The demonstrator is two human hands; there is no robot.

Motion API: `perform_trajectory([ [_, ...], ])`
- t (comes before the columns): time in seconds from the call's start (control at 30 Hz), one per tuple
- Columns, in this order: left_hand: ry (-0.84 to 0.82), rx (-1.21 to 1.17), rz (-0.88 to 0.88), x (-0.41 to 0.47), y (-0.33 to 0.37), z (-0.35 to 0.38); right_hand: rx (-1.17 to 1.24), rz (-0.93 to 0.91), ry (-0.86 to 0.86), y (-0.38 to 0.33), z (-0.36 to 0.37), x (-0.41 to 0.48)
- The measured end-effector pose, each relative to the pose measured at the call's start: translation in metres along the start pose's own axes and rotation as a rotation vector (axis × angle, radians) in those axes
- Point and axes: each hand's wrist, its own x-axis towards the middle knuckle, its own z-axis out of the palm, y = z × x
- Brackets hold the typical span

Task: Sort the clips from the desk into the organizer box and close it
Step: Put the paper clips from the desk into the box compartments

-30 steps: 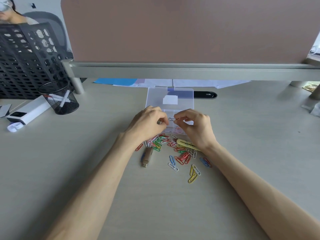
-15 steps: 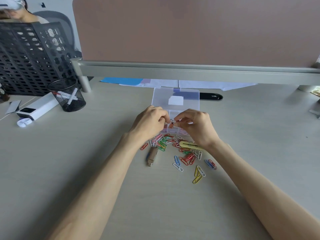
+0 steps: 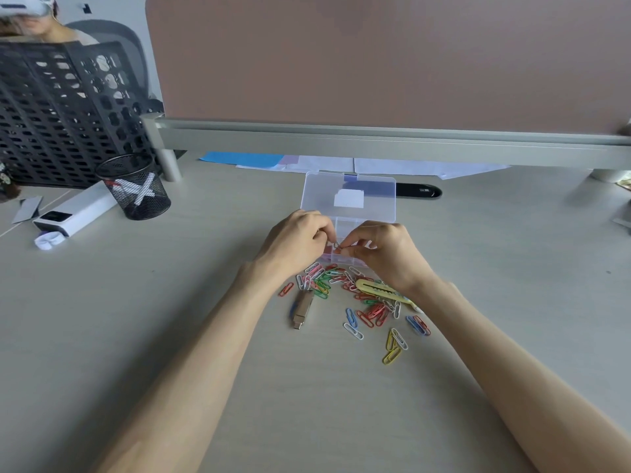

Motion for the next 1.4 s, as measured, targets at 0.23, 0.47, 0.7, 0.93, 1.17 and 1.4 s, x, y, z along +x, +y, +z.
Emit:
perform_trajectory([
  [0.23,-0.012,-0.010,0.000,0.000,-0.001,-0.001,-0.117,-0.078,-0.064,-0.003,-0.009,-0.001],
  [0.47,-0.050,-0.024,0.042,0.001,-0.006,0.001,-0.359,-0.190,-0.107,-0.007,-0.016,-0.004],
  [0.7,-0.080,-0.036,0.053,0.003,-0.009,0.001,-0.320,-0.037,-0.079,-0.008,-0.010,-0.001],
  [0.93,-0.088,-0.061,0.047,0.003,-0.007,-0.002,-0.459,-0.073,-0.128,-0.015,-0.007,0.002],
  [1.17,-0.126,-0.084,0.012,0.003,-0.009,-0.007,-0.147,0.087,-0.123,-0.015,-0.006,0.002],
  [1.4,-0.169,-0.083,0.061,0.002,-0.012,-0.007,-0.269,-0.012,-0.036,-0.013,-0.011,0.000],
])
